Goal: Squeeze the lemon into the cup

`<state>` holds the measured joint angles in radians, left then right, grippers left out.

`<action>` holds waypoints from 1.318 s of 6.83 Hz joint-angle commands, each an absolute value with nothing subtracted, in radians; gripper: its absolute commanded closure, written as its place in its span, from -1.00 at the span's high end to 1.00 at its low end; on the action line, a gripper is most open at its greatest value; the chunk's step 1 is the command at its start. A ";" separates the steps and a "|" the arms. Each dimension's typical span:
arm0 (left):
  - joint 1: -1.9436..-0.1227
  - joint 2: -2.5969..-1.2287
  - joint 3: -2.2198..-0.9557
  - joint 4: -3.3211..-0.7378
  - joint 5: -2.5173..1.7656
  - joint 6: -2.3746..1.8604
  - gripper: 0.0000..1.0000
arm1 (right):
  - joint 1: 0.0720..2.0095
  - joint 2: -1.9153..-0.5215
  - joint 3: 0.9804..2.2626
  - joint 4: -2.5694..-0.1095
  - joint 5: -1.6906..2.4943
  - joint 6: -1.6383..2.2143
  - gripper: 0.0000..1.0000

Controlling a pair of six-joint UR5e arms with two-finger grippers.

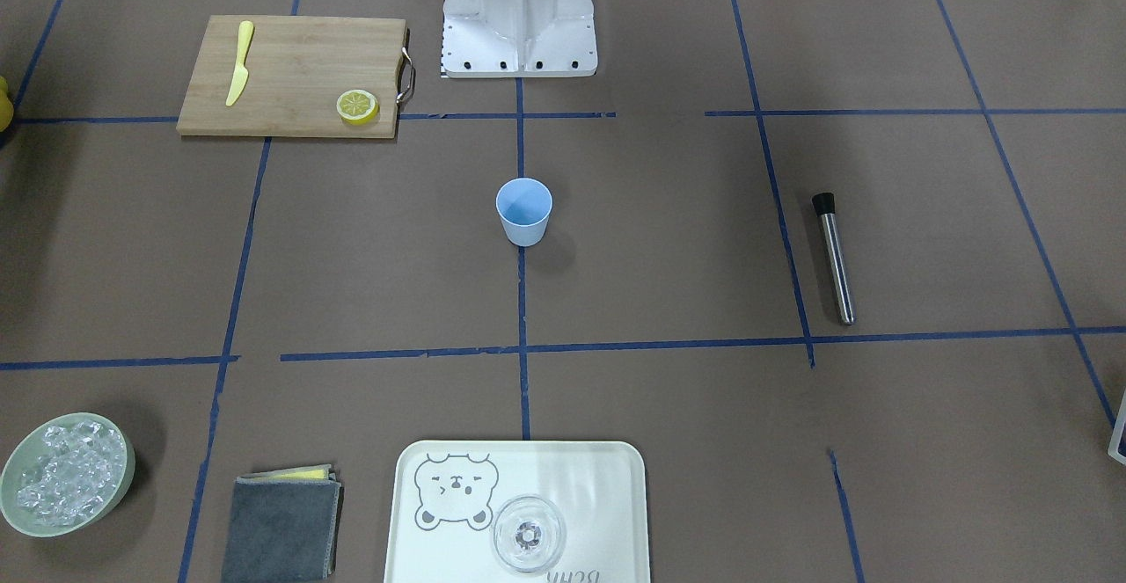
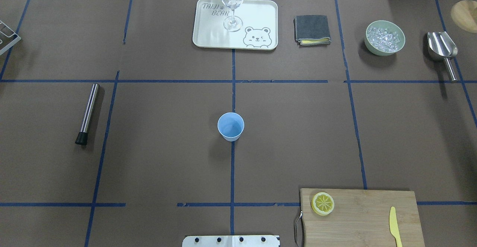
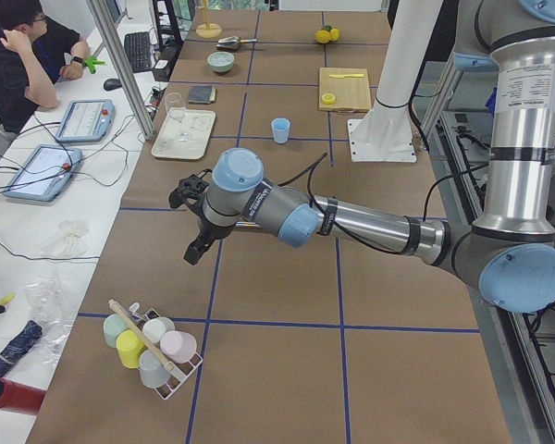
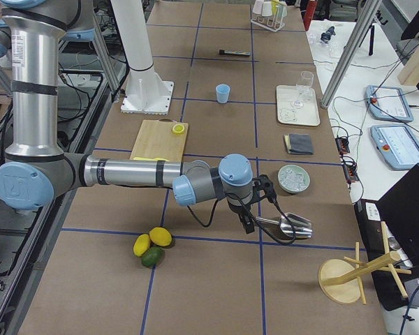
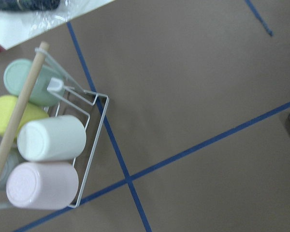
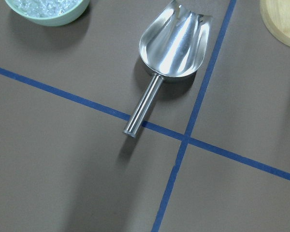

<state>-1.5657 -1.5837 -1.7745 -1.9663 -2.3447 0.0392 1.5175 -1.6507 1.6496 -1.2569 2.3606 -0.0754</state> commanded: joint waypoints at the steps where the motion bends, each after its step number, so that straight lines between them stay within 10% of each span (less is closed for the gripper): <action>1: -1.565 -1.592 -1.744 -2.163 -2.348 -0.055 1.00 | 1.514 -1.651 1.686 -1.255 2.370 0.021 1.00; 6: -1.552 -1.543 -1.713 -2.166 -2.349 -0.048 1.00 | 1.171 -1.660 2.066 -1.259 2.352 0.555 1.00; 9: -1.539 -1.616 -1.724 -1.563 -2.208 0.007 1.00 | 0.866 -1.614 2.170 -1.262 2.147 0.820 1.00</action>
